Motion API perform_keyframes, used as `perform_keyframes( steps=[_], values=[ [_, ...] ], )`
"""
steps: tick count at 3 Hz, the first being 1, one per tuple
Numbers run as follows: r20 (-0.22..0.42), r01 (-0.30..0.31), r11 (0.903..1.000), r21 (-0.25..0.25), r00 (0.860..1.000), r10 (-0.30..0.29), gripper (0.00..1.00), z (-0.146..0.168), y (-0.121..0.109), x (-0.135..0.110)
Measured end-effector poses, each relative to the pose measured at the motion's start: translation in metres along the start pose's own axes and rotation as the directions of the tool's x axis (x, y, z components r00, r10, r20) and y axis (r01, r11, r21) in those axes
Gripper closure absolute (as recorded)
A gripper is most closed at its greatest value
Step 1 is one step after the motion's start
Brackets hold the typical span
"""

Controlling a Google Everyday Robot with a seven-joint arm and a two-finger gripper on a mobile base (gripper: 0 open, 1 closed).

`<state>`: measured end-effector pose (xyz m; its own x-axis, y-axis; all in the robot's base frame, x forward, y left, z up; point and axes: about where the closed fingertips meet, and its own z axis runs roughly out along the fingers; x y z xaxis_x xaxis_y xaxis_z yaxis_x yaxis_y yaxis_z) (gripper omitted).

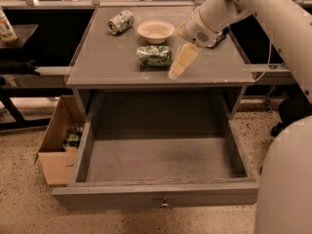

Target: Place green can into top drawer

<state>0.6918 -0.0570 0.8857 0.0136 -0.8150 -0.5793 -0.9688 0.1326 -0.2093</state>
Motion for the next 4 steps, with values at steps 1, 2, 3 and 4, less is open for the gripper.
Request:
perform_keyframes(
  steps=[1,2,3,4],
  values=[
    [0.006,-0.009,0.9999,0.006,1.000,0.009,0.00,0.025,-0.014,-0.004],
    [0.004,-0.025,0.9996,0.010,1.000,0.025,0.00,0.041,-0.021,-0.001],
    [0.004,-0.044,0.9990,0.001,0.999,0.044,0.18,0.057,-0.026,0.004],
    [0.008,-0.053,0.9985,-0.012,0.999,0.053,0.39,0.072,-0.030,0.008]
  ],
)
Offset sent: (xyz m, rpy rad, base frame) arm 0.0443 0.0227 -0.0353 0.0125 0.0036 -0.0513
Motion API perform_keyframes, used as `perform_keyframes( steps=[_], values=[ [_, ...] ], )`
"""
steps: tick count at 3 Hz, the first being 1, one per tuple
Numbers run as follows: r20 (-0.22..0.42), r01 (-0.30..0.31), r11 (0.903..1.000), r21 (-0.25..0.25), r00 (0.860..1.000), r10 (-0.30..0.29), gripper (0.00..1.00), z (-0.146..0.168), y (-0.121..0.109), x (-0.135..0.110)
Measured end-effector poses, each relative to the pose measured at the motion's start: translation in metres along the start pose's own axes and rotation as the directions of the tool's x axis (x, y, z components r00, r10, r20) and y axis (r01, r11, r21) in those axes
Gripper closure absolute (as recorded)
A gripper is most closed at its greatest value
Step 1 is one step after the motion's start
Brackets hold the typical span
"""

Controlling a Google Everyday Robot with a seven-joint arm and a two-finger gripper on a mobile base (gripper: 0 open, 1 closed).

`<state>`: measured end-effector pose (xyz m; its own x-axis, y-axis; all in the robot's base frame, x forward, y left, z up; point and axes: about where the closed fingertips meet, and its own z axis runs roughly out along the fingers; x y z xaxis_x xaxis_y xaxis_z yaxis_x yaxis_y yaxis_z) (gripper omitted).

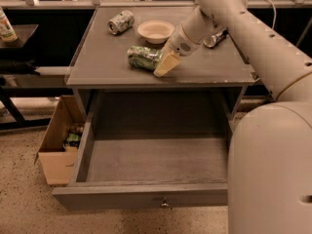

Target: Place green can into top drawer

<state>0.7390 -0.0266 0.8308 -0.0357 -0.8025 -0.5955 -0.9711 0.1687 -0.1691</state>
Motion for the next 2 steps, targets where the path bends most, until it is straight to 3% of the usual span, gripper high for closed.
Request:
perform_keyframes(
  steps=[2],
  values=[
    [0.011,0.004,0.9999,-0.012,1.000,-0.004,0.86,0.0074,-0.0030,-0.0019]
  ],
)
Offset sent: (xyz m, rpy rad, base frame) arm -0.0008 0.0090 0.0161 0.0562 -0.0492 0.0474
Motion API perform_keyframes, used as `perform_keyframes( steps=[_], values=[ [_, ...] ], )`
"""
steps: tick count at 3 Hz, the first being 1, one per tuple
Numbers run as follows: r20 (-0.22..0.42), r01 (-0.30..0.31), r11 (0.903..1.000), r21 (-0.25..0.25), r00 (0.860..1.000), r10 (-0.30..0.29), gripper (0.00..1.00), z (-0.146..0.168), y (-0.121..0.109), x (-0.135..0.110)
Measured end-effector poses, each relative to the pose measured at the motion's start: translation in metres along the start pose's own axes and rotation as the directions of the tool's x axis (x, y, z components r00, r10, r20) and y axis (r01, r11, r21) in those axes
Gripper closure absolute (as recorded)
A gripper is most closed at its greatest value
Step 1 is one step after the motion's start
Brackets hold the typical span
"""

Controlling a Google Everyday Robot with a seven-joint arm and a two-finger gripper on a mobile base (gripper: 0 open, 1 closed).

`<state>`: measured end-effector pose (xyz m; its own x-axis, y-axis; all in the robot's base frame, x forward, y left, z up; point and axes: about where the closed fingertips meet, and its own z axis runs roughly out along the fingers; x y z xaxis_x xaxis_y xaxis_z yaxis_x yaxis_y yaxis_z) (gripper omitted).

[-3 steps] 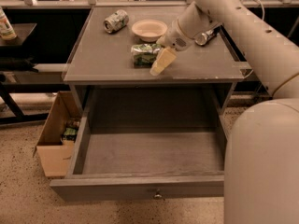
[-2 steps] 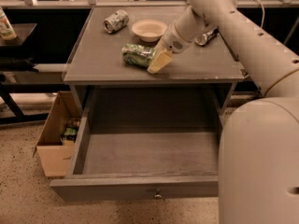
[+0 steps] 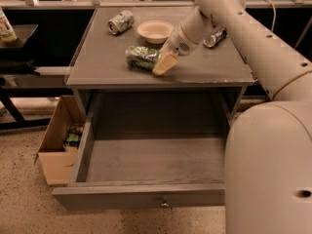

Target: Place green can into top drawer

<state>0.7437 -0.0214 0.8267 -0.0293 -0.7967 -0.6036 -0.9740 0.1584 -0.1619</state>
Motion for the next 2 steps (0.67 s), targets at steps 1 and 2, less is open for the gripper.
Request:
perform_keyframes(
  steps=[1,2],
  values=[
    [0.039,0.046,0.9989,0.011,0.998,-0.046,1.00,-0.012,0.007,-0.015],
    [0.090,0.126,0.9919,0.011,0.988,-0.127,1.00,-0.030,0.027,-0.040]
  ],
)
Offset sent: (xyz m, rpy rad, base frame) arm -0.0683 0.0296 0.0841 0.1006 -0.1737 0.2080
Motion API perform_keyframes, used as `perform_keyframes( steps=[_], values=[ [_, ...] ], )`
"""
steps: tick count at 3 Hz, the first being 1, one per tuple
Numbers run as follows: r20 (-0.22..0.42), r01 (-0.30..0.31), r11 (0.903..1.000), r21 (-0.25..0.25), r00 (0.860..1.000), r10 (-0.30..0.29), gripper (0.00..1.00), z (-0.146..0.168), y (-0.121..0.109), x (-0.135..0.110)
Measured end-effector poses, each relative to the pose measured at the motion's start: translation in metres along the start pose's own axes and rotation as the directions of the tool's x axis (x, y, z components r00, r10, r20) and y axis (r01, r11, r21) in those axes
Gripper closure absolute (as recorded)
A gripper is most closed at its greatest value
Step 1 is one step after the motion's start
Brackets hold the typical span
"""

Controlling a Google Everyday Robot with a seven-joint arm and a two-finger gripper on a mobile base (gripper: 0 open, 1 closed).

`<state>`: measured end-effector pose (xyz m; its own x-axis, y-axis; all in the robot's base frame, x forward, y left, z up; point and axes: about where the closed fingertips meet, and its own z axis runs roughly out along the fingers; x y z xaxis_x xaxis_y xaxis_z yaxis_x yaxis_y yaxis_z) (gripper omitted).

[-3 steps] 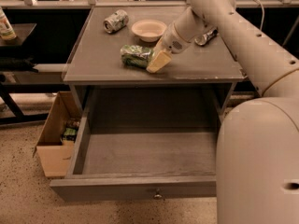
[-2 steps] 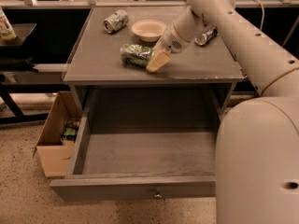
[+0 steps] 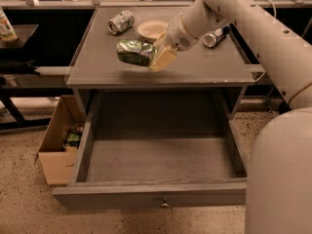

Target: Place green can into top drawer

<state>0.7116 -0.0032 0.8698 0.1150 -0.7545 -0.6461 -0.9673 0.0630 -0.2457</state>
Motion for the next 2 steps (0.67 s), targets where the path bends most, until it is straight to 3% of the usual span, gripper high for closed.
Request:
perform_keyframes(
  steps=[1,2],
  values=[
    [0.058,0.087,0.9944,-0.060,0.995,-0.083,1.00,-0.0096,0.0310,-0.0367],
    [0.062,0.095,0.9934,-0.065,0.994,-0.091,1.00,-0.0097,0.0332,-0.0400]
  ],
)
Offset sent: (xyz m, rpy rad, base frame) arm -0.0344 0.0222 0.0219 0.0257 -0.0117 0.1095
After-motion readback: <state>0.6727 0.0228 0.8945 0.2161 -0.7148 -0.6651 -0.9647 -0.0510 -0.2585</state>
